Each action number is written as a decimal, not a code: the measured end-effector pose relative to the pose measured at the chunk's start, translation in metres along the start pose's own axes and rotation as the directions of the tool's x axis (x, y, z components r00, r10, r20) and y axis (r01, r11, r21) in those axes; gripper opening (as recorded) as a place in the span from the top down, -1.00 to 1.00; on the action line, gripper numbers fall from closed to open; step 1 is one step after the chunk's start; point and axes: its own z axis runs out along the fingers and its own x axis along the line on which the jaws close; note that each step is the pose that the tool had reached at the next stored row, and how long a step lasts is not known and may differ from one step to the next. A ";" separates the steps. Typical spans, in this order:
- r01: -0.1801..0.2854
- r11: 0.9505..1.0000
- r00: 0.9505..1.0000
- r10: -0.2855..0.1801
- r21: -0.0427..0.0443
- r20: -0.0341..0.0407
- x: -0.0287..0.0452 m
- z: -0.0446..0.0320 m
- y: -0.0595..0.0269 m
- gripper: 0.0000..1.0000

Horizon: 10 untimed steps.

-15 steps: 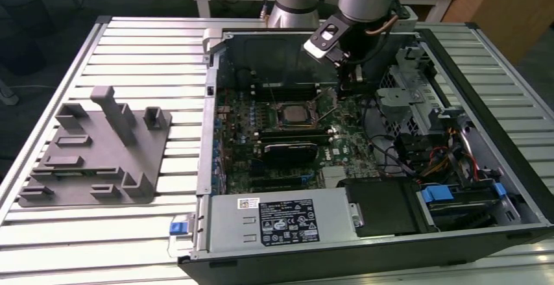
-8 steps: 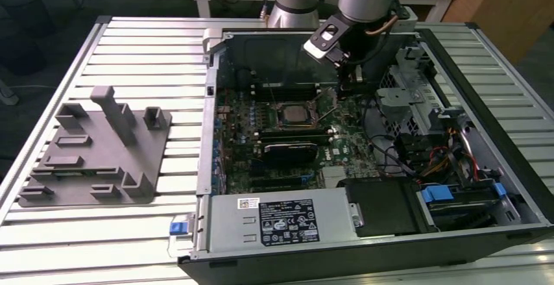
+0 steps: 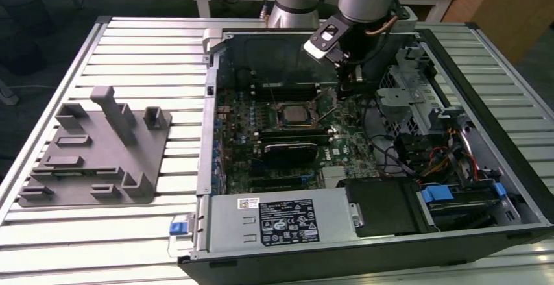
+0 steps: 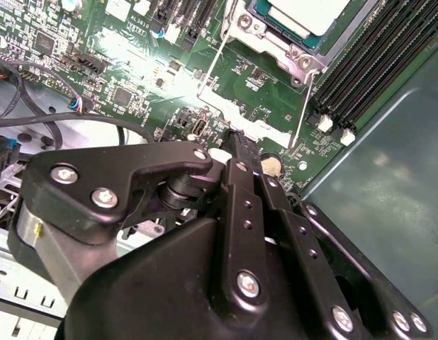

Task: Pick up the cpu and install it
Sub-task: 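Close the cpu cover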

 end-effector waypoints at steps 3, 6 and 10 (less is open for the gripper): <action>0.000 1.000 1.000 0.000 0.000 0.000 0.0000 0.0001 0.0000 0.79; 0.000 1.000 1.000 0.000 0.000 0.000 0.0000 0.0002 0.0000 0.79; 0.000 1.000 1.000 0.000 0.000 -0.004 0.0000 0.0001 -0.0017 0.79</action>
